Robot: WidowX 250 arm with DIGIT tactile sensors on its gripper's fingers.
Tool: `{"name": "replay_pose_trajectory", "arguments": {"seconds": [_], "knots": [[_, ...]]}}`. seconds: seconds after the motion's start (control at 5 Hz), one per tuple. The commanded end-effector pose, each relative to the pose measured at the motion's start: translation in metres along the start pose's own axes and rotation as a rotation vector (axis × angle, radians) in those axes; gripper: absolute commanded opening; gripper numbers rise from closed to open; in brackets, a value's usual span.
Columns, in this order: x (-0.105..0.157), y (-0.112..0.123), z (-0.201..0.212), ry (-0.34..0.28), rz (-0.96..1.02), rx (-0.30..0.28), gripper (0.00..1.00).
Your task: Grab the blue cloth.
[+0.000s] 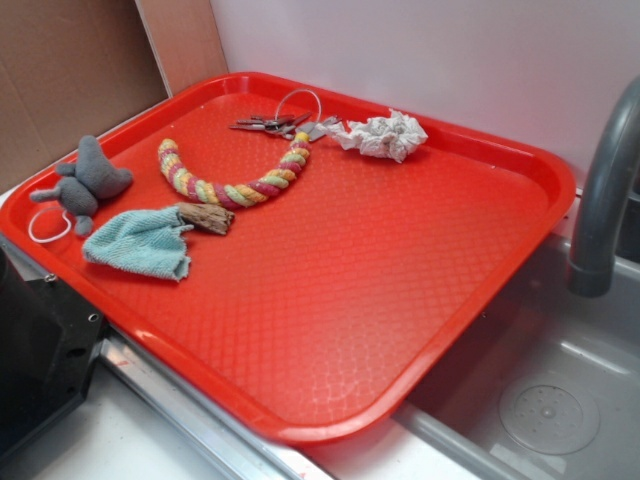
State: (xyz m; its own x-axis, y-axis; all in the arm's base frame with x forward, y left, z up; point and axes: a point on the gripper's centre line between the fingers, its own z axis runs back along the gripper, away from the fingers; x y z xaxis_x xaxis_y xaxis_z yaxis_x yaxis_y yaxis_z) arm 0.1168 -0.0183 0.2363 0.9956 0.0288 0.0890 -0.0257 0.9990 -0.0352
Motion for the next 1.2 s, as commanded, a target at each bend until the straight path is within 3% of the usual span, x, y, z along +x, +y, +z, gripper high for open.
{"name": "replay_pose_trajectory", "arguments": {"seconds": [0.0,0.4,0.6,1.0], "knots": [[0.0,0.0,0.0,0.0,0.0,0.0,1.0],[0.003,0.003,-0.004,-0.012,0.026,0.009,1.0],[0.003,0.007,-0.014,-0.061,0.057,-0.014,1.0],[0.012,0.026,-0.058,-0.047,0.136,0.029,1.0]]}}
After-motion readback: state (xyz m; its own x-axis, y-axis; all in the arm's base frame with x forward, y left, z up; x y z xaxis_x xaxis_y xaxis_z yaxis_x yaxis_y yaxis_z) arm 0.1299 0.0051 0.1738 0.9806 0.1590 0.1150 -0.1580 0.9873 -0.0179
